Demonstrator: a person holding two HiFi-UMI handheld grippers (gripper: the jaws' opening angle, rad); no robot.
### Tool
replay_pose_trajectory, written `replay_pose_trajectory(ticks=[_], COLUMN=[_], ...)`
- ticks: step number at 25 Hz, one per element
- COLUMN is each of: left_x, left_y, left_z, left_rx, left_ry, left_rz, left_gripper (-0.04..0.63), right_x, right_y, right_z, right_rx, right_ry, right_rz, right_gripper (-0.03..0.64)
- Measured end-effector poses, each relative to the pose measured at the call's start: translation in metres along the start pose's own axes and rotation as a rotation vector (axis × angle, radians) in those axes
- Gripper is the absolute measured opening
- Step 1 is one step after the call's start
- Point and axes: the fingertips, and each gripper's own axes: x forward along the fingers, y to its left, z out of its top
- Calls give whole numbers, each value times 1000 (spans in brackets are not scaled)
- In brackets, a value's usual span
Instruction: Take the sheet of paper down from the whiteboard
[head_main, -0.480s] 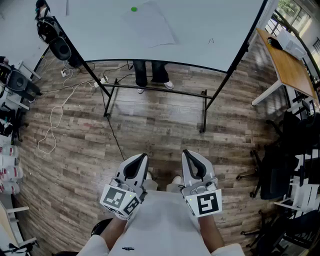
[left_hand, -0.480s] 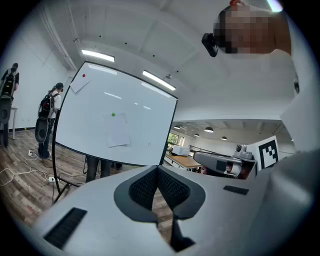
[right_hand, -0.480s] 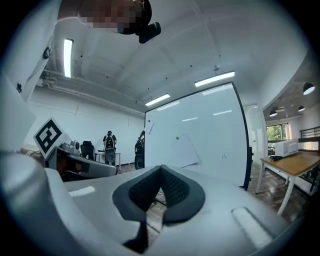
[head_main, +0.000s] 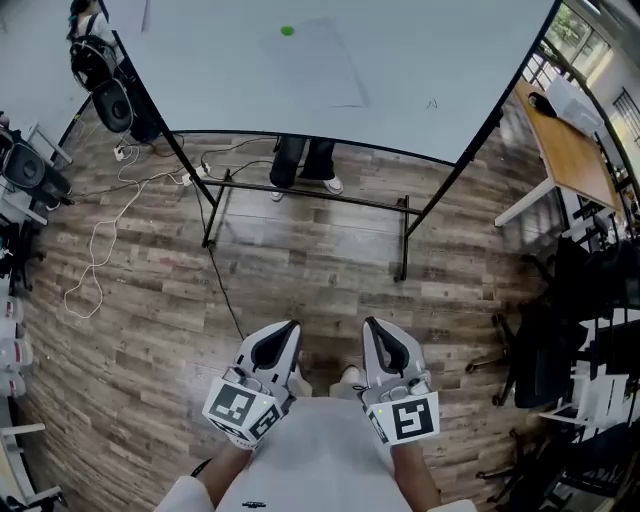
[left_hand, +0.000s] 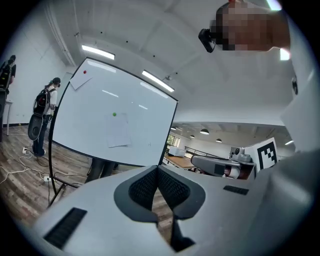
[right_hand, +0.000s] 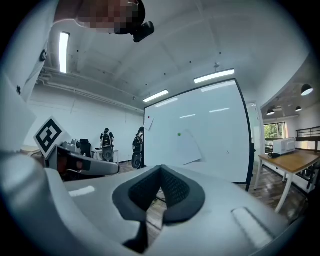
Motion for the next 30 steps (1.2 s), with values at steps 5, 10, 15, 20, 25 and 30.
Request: replay_pose_trajectory(ticks=[5,10,15,20,25,30], left_x=[-20,-36,-47,-38,-21,11], left_y=[34,70,98,112,128,149], left_z=[-2,-3,-1,11,25,28], left_rx=[-57,-48,-64,-60,-52,-76], left_ry=[-1,-3,3,-11,-19,-18], left_rz=[-6,-11,-18,-25,-14,4], left_gripper=[6,6,6,6,6,6], right_x=[24,47,65,84,108,144], right_y=[32,56,75,75,60,32], right_z=[-6,-12,-14,-5,4,6], right_rx=[-26,-26,0,-21,-21,-3], right_ry=[20,9,8,-2,-24,-44], right_rz=[16,-9,-32,-32,-31,-32], right_gripper=[0,2,2,9,9,9])
